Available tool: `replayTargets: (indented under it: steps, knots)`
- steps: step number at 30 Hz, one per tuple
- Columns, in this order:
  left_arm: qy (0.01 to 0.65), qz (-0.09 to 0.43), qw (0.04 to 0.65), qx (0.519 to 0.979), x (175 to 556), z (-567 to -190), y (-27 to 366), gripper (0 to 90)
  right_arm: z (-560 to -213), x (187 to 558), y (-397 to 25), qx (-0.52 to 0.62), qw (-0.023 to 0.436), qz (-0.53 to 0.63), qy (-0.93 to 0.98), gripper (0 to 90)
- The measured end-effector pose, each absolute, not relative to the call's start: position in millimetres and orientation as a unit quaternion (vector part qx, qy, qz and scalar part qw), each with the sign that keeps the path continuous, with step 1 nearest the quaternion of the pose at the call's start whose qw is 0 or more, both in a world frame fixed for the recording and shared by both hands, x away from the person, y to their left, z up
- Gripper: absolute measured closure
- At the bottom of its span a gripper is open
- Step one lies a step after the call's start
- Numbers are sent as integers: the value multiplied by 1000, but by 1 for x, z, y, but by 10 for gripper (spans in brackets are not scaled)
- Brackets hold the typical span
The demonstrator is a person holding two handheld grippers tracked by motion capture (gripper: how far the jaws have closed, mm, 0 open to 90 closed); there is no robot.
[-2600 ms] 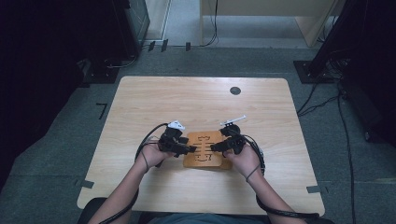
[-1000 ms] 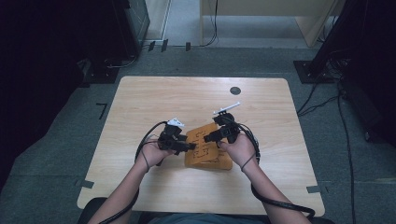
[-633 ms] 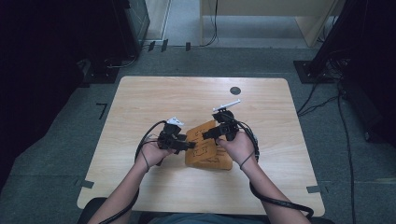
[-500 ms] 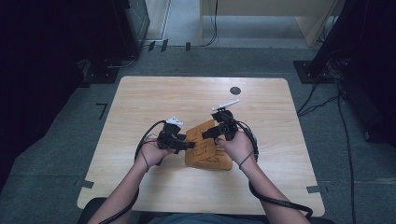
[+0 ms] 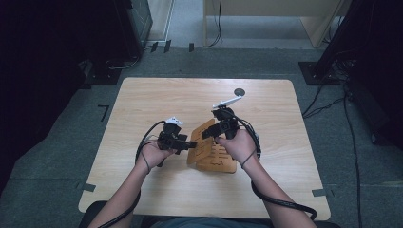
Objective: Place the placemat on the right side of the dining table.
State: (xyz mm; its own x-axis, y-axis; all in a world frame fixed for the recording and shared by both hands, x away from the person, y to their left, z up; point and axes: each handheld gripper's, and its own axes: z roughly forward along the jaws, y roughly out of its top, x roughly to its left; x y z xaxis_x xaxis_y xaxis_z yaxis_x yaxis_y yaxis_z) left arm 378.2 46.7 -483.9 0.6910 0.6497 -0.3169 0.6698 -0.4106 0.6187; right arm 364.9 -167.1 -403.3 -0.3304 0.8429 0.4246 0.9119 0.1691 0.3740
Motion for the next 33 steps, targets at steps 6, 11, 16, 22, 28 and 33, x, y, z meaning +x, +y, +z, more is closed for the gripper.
replayTargets:
  steps: [6, 11, 16, 22, 28, 33]
  knots:
    - [396, -11, 378, 837, 380, -482, 48, 403, -400, 367, -149, -564, 57, -277, -776, 548]
    - [400, -10, 381, 834, 381, -481, 52, 399, -398, 370, -135, -561, 27, -254, -787, 588]
    - [400, -8, 379, 834, 382, -481, 53, 398, -397, 375, -130, -587, 37, -235, -774, 646]
    - [403, -7, 381, 832, 382, -480, 54, 399, -401, 378, -134, -588, 56, -221, -776, 762]
    - [403, -6, 386, 830, 383, -479, 55, 397, -404, 379, -137, -595, 73, -218, -770, 774]
    - [403, -7, 384, 830, 383, -479, 56, 396, -403, 379, -138, -588, 76, -227, -772, 815]
